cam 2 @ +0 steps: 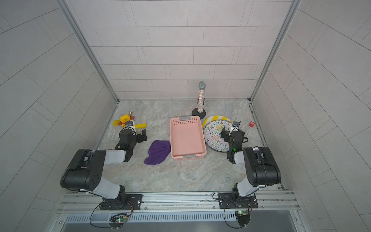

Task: Wipe the wet plate dry
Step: Reset both arms

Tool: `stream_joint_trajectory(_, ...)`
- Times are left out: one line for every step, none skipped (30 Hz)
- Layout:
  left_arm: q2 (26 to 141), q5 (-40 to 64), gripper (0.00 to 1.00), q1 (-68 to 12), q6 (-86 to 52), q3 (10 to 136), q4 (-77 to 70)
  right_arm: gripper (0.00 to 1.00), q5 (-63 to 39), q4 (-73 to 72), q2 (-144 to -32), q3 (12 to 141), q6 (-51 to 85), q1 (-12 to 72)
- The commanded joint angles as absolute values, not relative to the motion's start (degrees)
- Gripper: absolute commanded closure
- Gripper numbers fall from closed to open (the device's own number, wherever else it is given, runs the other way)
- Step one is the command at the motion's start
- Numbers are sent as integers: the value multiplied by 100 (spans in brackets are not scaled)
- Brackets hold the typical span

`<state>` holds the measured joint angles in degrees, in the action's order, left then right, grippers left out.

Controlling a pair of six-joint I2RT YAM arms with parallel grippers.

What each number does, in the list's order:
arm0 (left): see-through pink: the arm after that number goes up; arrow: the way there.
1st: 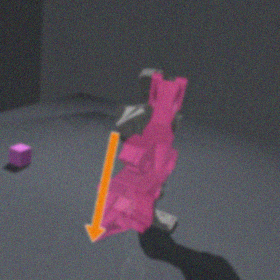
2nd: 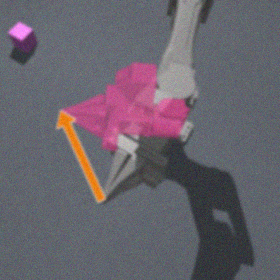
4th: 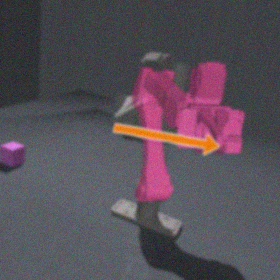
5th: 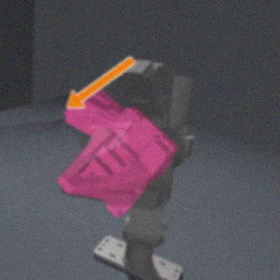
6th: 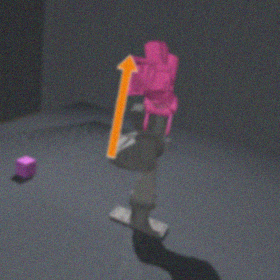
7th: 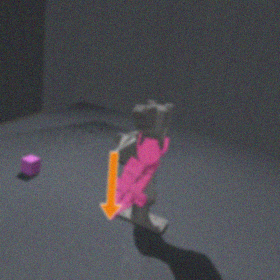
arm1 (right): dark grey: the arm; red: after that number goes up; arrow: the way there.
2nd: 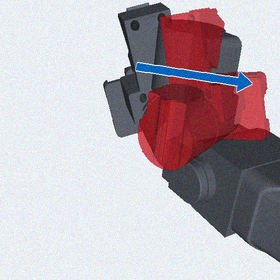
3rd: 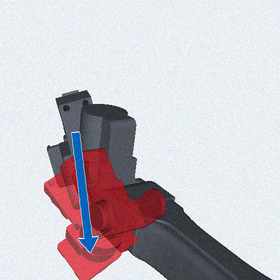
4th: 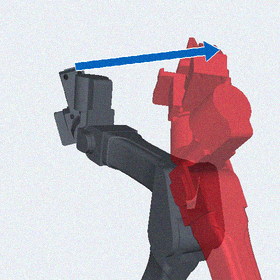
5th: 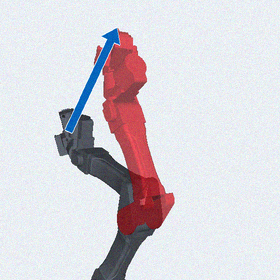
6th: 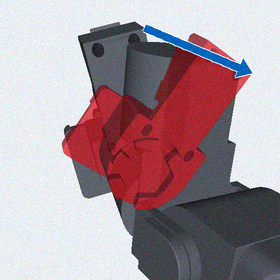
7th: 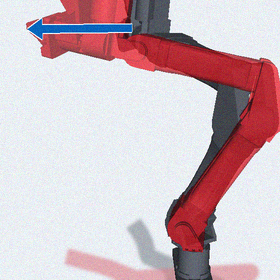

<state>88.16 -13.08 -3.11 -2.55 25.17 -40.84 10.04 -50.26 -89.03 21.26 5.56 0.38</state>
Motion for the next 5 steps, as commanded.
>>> stream_joint_trajectory(8777, -1239, 0, -281, -202, 2531, -4243, 0, 967, -5048, -8863, 2183, 517, 57)
stream_joint_trajectory(8782, -1234, 0, -281, -204, 2538, -4235, 0, 967, -4951, -8831, 2213, 518, 61)
stream_joint_trajectory(8782, -1233, 0, -277, -205, 2533, -4245, 0, 967, -4865, -8805, 2230, 526, 59)
stream_joint_trajectory(8773, -1237, 0, -282, -209, 2531, -4239, 0, 967, -4897, -8811, 2225, 514, 57)
stream_joint_trajectory(8783, -1237, 0, -281, -204, 2533, -4249, 0, 960, -5011, -8815, 2181, 506, 61)
